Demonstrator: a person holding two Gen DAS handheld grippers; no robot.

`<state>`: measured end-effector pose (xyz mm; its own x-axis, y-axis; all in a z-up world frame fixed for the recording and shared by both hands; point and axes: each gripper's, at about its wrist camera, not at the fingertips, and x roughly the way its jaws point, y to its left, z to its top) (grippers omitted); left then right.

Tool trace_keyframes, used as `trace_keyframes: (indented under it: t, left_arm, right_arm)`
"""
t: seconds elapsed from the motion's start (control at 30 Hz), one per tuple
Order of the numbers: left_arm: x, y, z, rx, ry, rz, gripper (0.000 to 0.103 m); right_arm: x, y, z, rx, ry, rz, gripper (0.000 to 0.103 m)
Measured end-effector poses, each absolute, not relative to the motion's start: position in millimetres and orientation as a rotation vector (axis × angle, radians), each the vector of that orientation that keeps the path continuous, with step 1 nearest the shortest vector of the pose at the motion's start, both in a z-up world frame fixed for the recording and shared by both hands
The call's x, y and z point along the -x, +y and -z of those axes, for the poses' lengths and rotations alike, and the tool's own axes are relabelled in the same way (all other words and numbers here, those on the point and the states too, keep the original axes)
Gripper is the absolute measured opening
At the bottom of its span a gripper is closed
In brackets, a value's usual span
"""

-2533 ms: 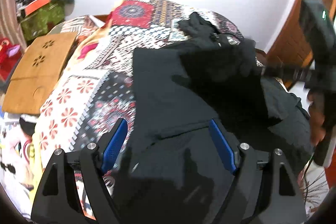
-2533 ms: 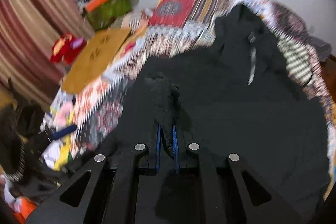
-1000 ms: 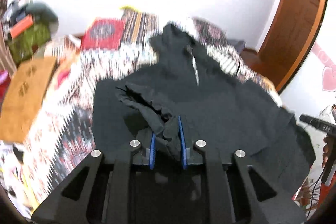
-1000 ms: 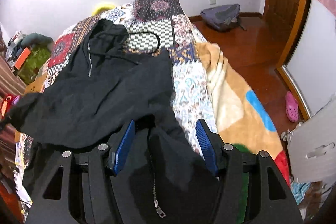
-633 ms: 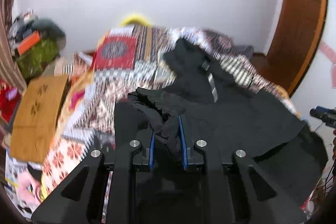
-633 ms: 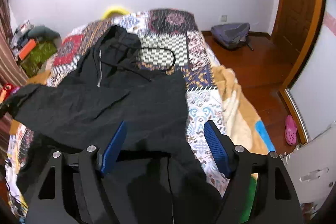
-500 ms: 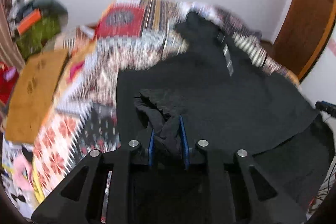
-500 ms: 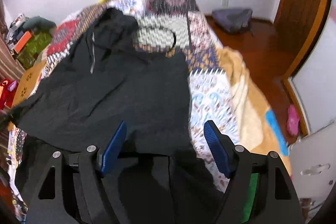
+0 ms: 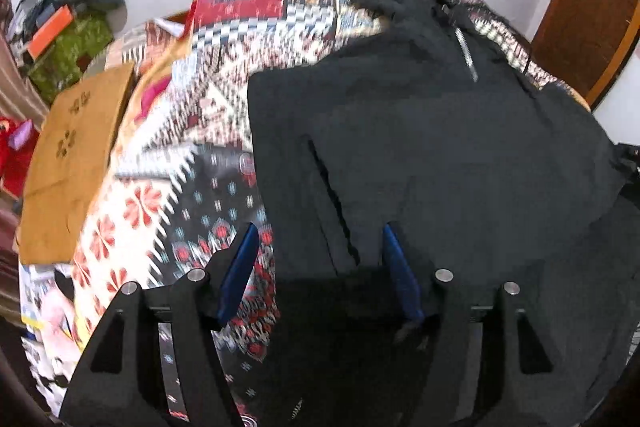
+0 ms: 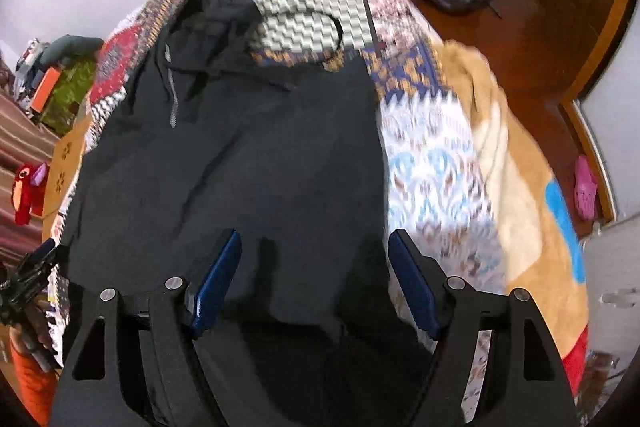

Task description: Fold large clothes

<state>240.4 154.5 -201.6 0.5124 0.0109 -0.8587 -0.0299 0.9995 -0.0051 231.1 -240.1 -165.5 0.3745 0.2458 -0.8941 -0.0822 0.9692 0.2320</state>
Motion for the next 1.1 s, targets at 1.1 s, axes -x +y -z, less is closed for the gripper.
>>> trace_keyframes:
  t: [1.1]
  left_arm:
    - [-509,75,165,0.071,0.947,0.134,0.069]
  right_arm:
    - [-474,-126,156,-0.219,1.06,-0.295,0.073]
